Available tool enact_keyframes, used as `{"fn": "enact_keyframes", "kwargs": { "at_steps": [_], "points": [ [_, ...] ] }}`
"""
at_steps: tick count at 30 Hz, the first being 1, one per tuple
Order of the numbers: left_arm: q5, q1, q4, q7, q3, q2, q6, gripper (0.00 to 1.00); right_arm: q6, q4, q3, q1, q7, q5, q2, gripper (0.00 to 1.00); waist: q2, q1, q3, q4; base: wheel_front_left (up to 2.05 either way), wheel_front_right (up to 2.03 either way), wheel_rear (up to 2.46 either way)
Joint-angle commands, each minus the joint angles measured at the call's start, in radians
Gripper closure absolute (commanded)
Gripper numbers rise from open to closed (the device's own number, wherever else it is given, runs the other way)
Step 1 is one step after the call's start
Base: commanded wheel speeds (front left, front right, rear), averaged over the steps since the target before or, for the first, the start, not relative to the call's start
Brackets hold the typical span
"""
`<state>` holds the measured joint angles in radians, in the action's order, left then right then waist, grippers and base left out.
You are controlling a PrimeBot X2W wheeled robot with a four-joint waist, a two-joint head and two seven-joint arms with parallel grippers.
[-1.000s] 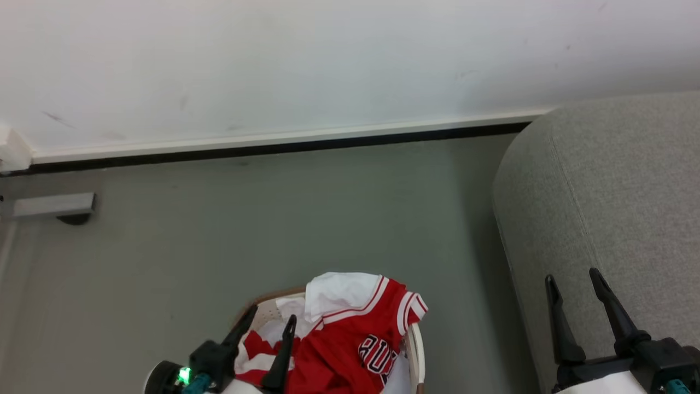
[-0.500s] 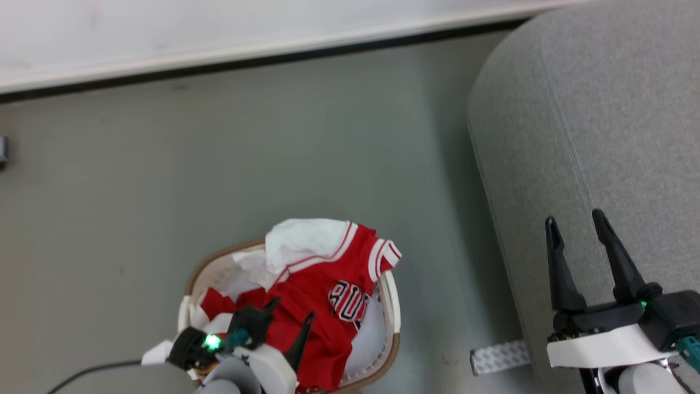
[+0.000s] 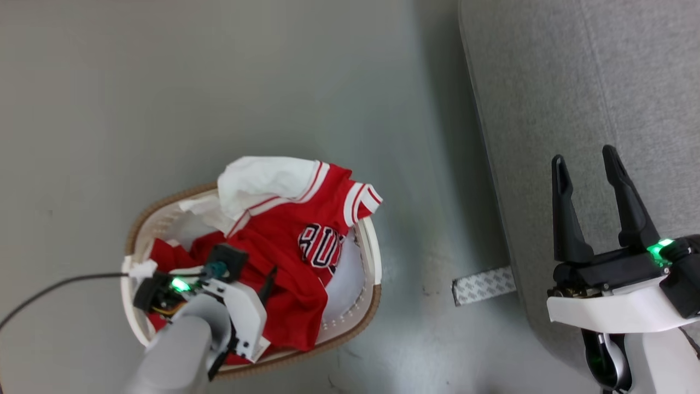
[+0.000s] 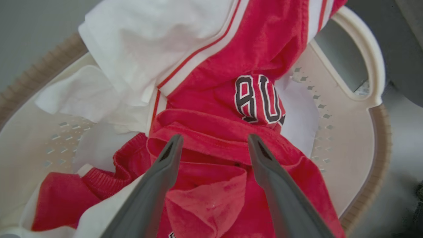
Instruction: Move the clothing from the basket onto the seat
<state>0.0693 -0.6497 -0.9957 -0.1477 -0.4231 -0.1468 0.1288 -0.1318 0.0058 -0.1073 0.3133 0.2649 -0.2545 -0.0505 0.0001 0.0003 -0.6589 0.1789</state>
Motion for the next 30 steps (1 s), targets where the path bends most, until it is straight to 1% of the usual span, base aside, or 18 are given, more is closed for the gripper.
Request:
{"fn": "enact_keyframes", "kwargs": {
  "at_steps": [1, 4, 10, 21, 24, 25, 26, 27, 28, 30],
  "points": [
    [-0.006, -0.027, -0.012, 0.001, -0.001, -0.014, 0.002, 0.00, 0.002, -0.008, 0.000, 0.020, -0.001, -0.015, 0.000, 0.00, -0.0001, -0.0003, -0.062, 0.026, 0.00, 0.00, 0.00],
    [-0.012, -0.060, -0.045, 0.012, -0.012, -0.026, 0.002, 0.00, 0.002, -0.025, -0.003, 0.032, -0.001, -0.020, 0.000, 0.00, -0.0001, -0.0003, -0.098, 0.032, 0.00, 0.00, 0.00],
    [-0.018, -0.105, -0.089, 0.001, -0.039, -0.040, 0.002, 0.00, 0.002, -0.045, -0.025, 0.050, -0.001, -0.034, 0.000, 0.00, -0.0001, -0.0003, -0.149, 0.049, 0.00, 0.00, 0.00],
    [-0.005, -0.175, -0.151, -0.021, -0.084, -0.047, 0.002, 0.00, 0.002, -0.067, -0.024, 0.053, -0.001, -0.039, 0.000, 0.00, -0.0001, -0.0003, -0.227, 0.073, 0.00, 0.00, 0.00],
    [-0.003, -0.192, -0.165, -0.024, -0.098, -0.039, 0.002, 0.00, 0.002, -0.066, -0.024, 0.052, -0.001, -0.032, 0.000, 0.00, -0.0001, -0.0003, -0.242, 0.071, 0.00, 0.00, 0.00],
    [-0.003, -0.197, -0.169, -0.029, -0.104, -0.037, 0.002, 0.18, 0.002, -0.064, -0.024, 0.052, -0.001, -0.030, 0.000, 0.00, -0.0001, -0.0003, -0.244, 0.070, 0.00, 0.00, 0.00],
    [-0.002, -0.202, -0.172, -0.034, -0.112, -0.034, 0.002, 0.62, 0.002, -0.062, -0.023, 0.052, -0.001, -0.028, 0.000, 0.00, -0.0001, -0.0003, -0.246, 0.068, 0.00, 0.00, 0.00],
    [0.003, -0.206, -0.174, -0.040, -0.117, -0.032, 0.002, 0.93, 0.002, -0.060, -0.021, 0.053, -0.001, -0.026, 0.000, 0.00, -0.0001, -0.0003, -0.246, 0.066, 0.00, 0.00, 0.00],
    [0.008, -0.207, -0.177, -0.047, -0.121, -0.028, 0.002, 1.00, 0.002, -0.056, -0.019, 0.052, -0.001, -0.025, 0.000, 0.00, -0.0001, -0.0003, -0.243, 0.062, 0.00, 0.00, 0.00],
    [0.024, -0.208, -0.178, -0.065, -0.120, -0.018, 0.002, 1.00, 0.002, -0.048, -0.018, 0.051, -0.001, -0.020, 0.000, 0.00, -0.0001, -0.0003, -0.230, 0.054, 0.00, 0.00, 0.00]
  ]
}}
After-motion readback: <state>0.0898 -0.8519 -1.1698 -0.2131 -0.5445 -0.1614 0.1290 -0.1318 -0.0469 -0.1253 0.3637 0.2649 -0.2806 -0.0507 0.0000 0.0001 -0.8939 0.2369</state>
